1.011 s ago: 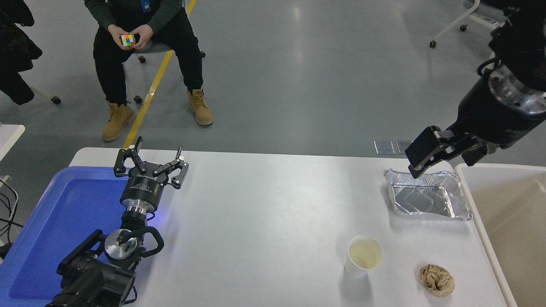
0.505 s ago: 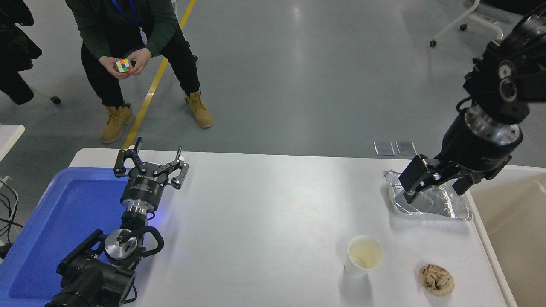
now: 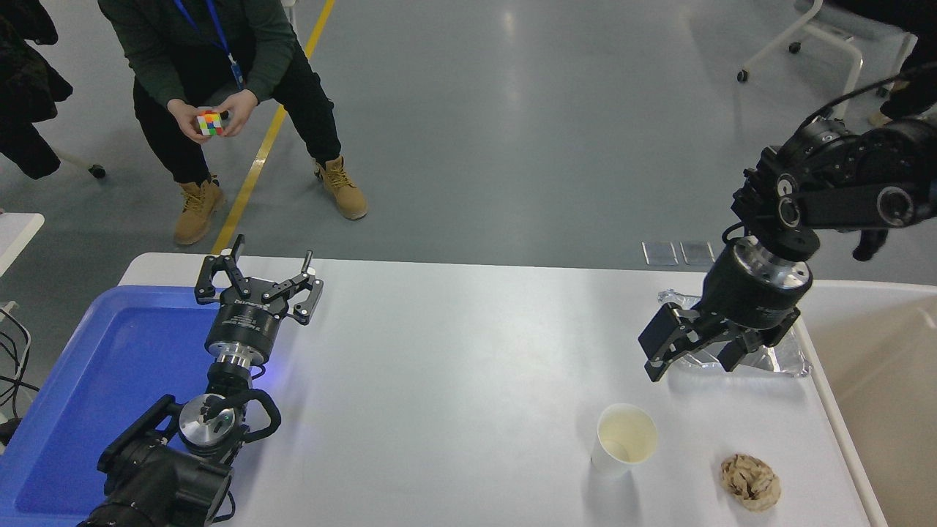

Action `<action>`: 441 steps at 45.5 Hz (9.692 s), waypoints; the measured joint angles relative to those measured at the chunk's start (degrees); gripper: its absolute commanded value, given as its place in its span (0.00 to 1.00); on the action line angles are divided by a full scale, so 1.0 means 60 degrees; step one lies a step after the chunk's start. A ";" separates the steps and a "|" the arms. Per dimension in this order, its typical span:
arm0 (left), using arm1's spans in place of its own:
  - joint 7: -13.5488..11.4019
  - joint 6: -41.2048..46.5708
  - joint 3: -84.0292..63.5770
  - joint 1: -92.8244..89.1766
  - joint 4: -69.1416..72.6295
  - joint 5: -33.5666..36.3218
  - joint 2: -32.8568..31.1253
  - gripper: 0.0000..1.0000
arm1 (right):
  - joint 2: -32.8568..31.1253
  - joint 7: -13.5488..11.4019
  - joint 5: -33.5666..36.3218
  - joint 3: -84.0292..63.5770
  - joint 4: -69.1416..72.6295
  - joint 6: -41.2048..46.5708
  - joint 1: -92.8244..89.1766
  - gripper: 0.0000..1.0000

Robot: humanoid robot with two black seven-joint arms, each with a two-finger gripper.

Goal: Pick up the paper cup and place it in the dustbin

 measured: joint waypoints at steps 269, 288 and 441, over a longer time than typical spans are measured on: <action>0.0000 -0.0004 0.0015 -0.0006 0.0000 0.0000 -0.0005 0.99 | -0.1415 -0.2012 0.2912 1.2733 -1.3422 -0.7320 -1.2034 0.00; 0.0000 0.0001 0.0015 -0.0007 0.0000 0.0000 -0.0005 0.99 | -0.0518 -0.2032 0.3763 1.3366 -1.3462 -0.7461 -1.3053 0.00; -0.0002 -0.0008 0.0013 -0.0001 -0.0001 0.0009 -0.0003 0.99 | -0.0507 -0.1930 0.3196 -0.0312 -0.0257 -0.3831 0.5268 1.00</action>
